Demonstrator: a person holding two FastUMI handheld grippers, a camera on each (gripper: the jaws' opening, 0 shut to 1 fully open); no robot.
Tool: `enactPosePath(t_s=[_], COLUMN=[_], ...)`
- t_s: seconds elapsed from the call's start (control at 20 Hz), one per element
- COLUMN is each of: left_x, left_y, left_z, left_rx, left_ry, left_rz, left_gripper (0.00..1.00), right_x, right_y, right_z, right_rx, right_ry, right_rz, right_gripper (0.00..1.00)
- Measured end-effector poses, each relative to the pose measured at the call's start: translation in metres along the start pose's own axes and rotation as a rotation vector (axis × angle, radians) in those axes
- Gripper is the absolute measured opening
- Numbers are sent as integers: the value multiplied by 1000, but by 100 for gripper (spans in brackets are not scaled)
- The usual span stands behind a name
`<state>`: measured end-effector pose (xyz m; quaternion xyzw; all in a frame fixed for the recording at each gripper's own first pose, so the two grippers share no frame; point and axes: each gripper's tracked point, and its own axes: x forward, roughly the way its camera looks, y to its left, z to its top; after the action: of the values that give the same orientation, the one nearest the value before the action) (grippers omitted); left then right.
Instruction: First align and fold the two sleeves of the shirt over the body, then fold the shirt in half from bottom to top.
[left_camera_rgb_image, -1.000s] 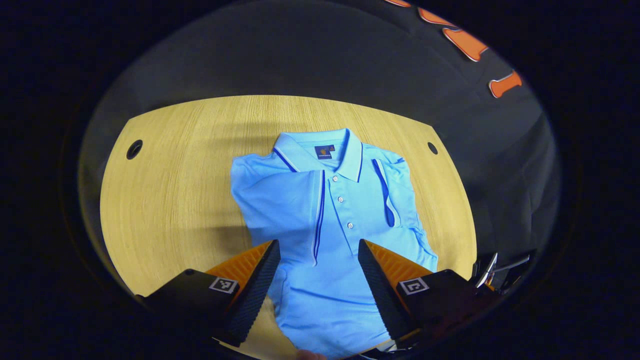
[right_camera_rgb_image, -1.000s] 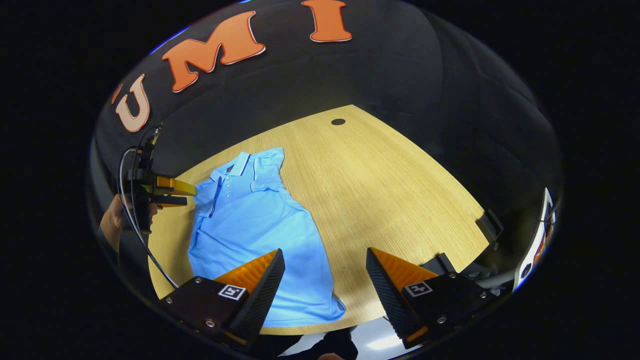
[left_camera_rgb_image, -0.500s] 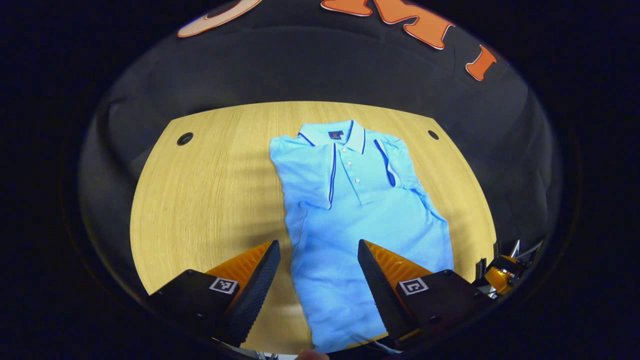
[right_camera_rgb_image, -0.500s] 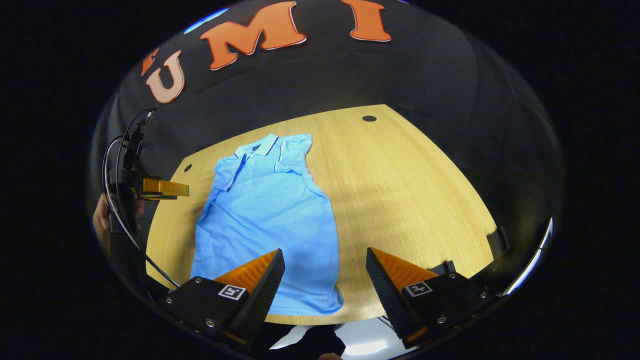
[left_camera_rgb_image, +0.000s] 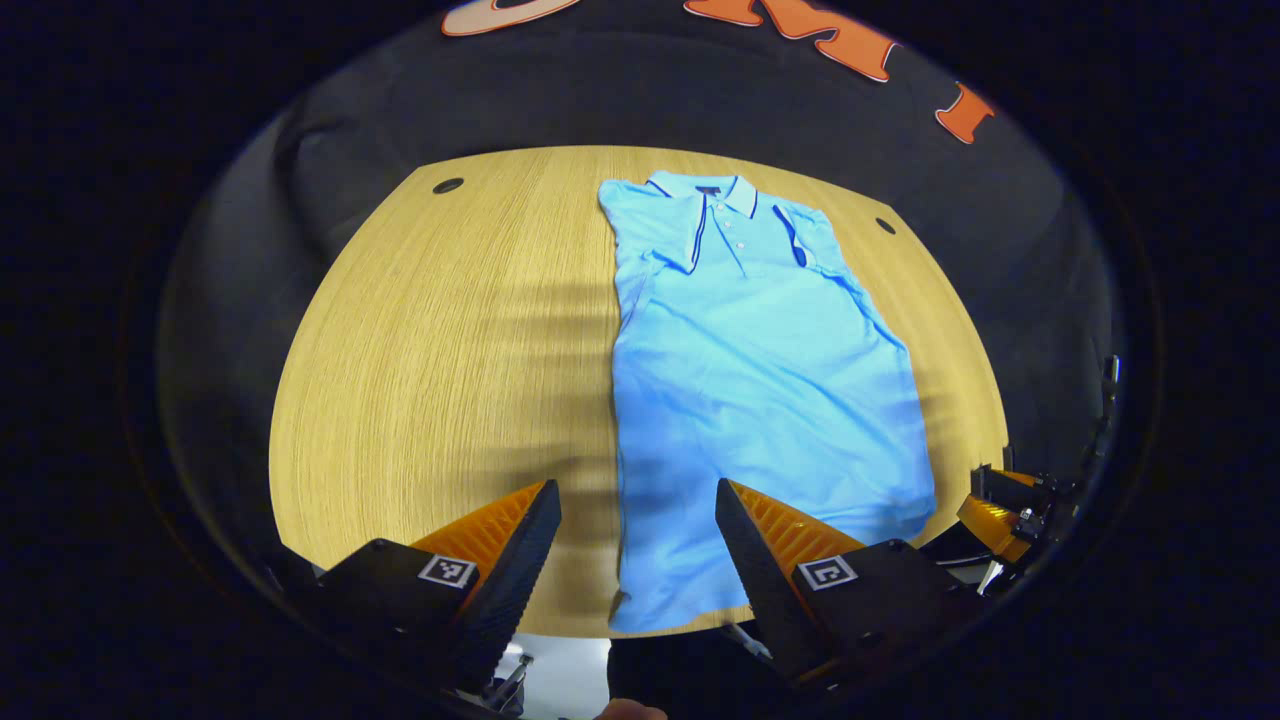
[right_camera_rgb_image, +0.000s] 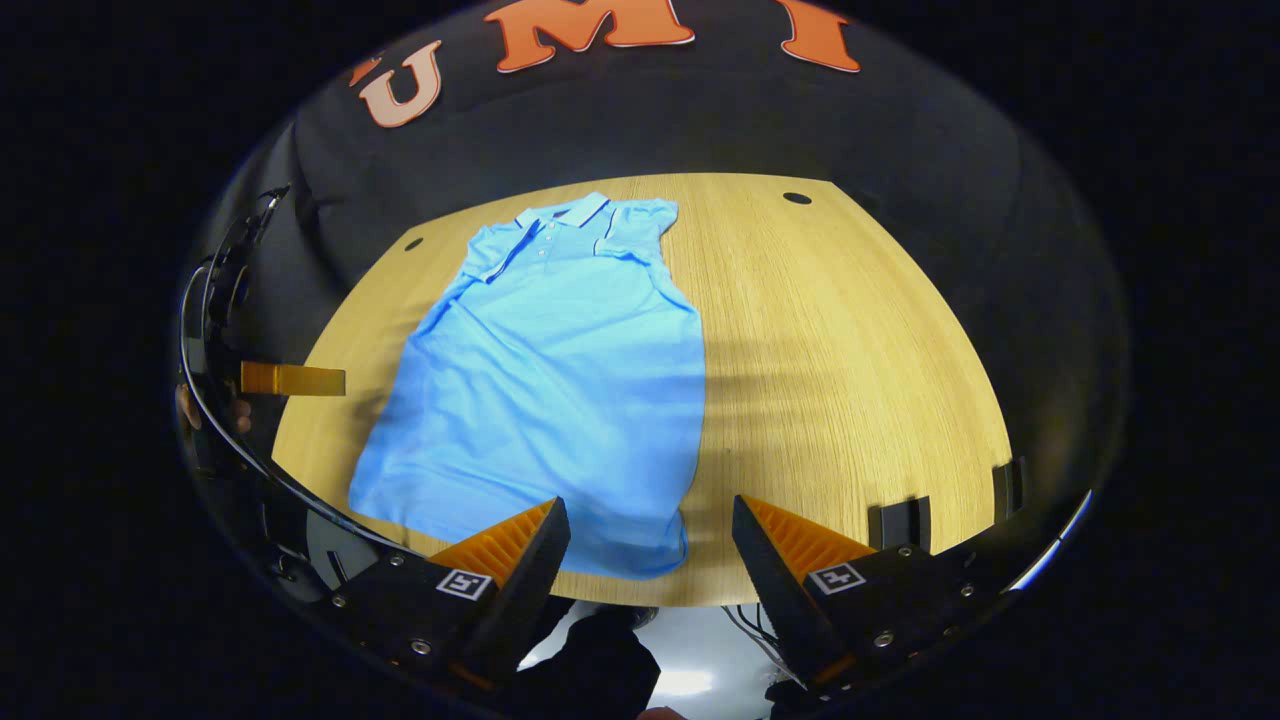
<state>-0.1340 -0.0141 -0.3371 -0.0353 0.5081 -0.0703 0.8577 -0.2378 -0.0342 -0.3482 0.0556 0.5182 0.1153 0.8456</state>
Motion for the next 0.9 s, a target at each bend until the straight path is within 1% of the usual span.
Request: enactPosePath(t_s=[0.1, 0.3, 0.5, 0.6, 0.8, 0.85, 0.9], left_x=[1, 12, 27, 34, 42, 41, 43], left_y=[-3, -8, -7, -6, -4, -2, -3], left_z=[-23, -51, -81, -89, -104, -105, -103], left_rx=[1, 9, 42, 38, -3, -2, 1], left_ry=[26, 77, 141, 170, 218, 222, 217], left_rz=[3, 27, 41, 45, 42, 55, 52], left_gripper=[100, 100, 100, 100, 100, 100, 100], right_x=[5, 19, 32, 36, 45, 47, 48], right_y=[2, -2, -3, -1, 4, 6, 7], right_z=[-9, -24, -32, -33, -36, -37, -38], right_rx=[-14, -8, -23, -31, -42, -41, -37], right_ry=[21, 66, 107, 120, 146, 152, 162], right_rz=[6, -7, -23, -25, -28, -28, -32], right_gripper=[99, 99, 99, 98, 98, 98, 99])
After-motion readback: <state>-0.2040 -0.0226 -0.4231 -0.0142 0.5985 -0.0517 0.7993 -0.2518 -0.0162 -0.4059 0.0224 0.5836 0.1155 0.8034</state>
